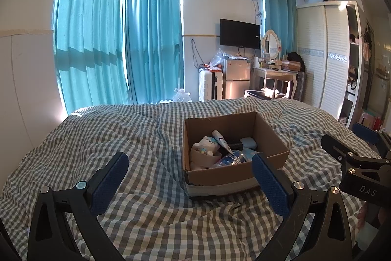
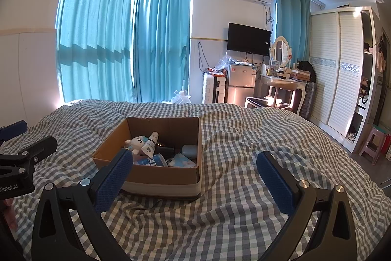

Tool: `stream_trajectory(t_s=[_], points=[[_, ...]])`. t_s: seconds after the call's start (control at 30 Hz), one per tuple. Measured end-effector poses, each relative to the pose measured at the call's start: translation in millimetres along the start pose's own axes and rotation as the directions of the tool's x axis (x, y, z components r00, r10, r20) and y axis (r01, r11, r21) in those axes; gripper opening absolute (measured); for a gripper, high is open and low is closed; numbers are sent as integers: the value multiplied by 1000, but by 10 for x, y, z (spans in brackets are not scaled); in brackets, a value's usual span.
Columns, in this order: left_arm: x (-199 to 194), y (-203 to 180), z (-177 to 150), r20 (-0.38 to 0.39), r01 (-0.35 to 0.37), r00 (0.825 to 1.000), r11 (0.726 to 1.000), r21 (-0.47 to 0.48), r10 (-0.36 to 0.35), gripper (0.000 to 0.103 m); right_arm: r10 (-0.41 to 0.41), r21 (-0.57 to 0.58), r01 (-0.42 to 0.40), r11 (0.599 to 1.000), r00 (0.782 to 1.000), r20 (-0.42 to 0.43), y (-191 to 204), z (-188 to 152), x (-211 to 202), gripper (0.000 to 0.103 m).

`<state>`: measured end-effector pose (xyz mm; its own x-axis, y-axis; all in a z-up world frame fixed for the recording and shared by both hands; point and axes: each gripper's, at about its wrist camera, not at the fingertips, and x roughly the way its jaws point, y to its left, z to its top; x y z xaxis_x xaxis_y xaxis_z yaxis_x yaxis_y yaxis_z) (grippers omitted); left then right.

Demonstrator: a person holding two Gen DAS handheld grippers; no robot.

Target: Organize objects

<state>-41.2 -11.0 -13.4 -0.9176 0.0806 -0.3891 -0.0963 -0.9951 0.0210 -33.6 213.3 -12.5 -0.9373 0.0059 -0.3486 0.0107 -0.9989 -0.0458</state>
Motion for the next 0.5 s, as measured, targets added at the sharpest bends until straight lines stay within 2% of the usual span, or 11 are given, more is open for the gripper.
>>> stream_trajectory(t_s=[0.5], points=[[37,55,-29,-15,-16,1000,1000,-13,16,103,2,0,-2,1000,1000,-4,-1,-14,13,102]])
